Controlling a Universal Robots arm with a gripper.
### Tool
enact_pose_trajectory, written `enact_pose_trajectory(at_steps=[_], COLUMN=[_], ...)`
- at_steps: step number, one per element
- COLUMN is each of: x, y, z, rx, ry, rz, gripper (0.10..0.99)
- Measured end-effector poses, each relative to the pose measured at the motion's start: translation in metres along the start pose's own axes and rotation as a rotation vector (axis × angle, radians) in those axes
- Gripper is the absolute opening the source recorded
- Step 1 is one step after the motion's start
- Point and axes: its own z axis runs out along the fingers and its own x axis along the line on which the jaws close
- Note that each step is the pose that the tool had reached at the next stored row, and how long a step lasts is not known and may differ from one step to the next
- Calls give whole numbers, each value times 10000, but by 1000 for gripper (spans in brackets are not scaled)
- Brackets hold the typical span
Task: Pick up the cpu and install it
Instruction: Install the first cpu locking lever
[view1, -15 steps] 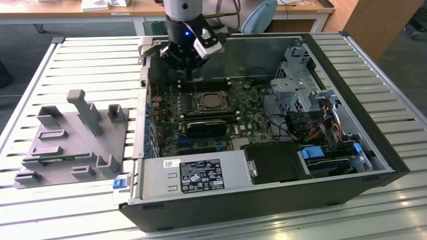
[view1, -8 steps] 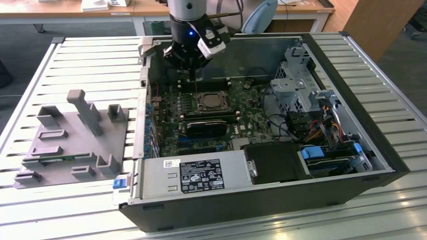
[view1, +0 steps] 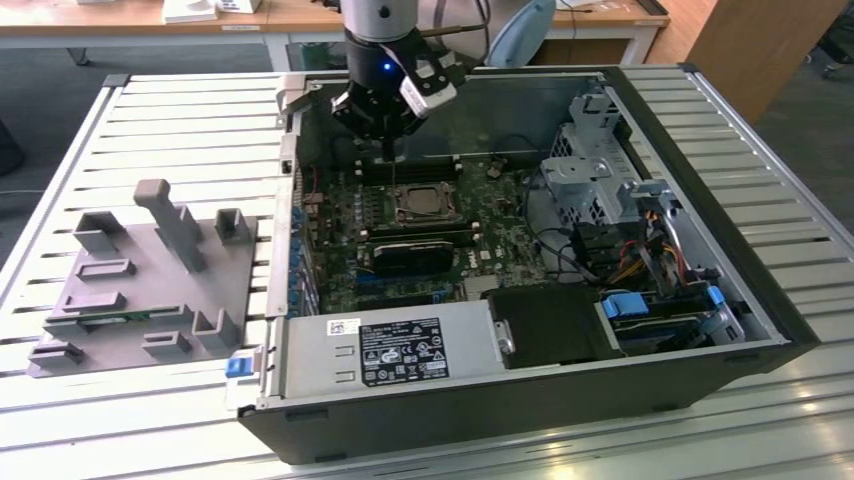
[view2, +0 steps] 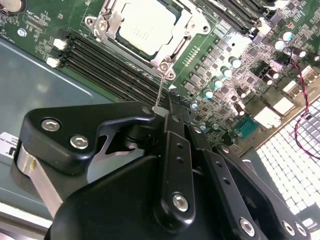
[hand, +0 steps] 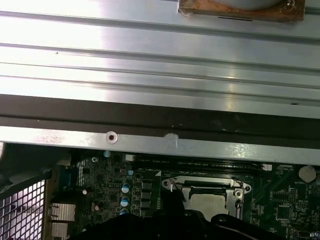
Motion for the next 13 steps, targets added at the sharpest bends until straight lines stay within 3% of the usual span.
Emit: enact_pose_trajectory(at_steps=[13], x=[-81], y=[-4], z=[4], rx=[0], ry=[1], rz=[0], gripper=[106])
